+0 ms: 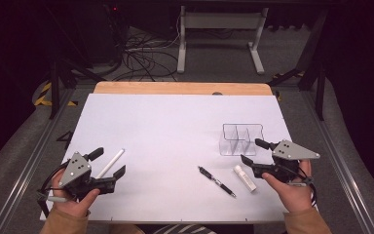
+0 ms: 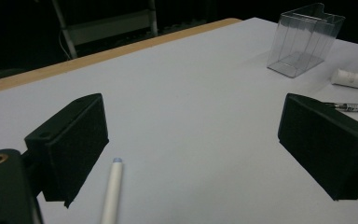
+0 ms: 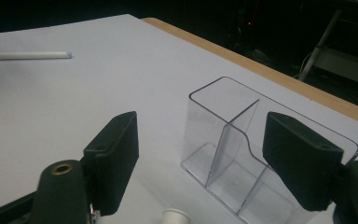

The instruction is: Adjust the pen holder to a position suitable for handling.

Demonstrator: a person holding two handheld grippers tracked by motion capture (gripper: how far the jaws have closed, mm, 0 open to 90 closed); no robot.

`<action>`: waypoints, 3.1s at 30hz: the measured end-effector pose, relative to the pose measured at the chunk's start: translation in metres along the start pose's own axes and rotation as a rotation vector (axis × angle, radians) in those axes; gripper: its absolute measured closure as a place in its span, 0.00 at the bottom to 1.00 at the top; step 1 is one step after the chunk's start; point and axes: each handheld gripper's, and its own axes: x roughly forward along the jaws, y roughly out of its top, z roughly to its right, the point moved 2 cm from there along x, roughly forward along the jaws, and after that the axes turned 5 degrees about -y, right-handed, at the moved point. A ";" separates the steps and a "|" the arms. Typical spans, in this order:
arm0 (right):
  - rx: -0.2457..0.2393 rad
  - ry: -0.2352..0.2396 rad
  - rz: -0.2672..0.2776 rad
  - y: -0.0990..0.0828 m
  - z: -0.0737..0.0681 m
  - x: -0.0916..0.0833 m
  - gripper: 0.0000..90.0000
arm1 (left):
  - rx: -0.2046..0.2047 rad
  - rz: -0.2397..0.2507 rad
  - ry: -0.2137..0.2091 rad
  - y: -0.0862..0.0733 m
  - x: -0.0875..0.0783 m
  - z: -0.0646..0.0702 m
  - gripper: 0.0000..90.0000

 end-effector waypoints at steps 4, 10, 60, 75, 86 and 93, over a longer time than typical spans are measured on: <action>-0.004 0.003 0.000 0.003 0.002 0.001 0.30 | -0.006 0.002 -0.001 0.000 0.000 0.000 0.10; -0.004 0.003 -0.009 0.003 0.005 0.001 0.22 | -0.006 0.000 0.001 0.000 -0.001 0.000 0.10; -0.318 0.179 -0.428 0.035 0.040 0.048 0.52 | -0.023 0.009 0.002 -0.001 -0.003 -0.004 0.12; -0.380 0.230 -0.531 0.031 0.041 0.076 0.65 | -0.022 0.010 -0.003 -0.002 -0.003 -0.004 0.12; -0.394 0.249 -0.607 0.025 0.037 0.092 0.66 | -0.026 0.008 -0.008 -0.003 -0.003 -0.005 0.12; -0.398 0.270 -0.646 0.020 0.035 0.100 0.66 | -0.026 0.007 -0.009 -0.003 -0.003 -0.005 0.12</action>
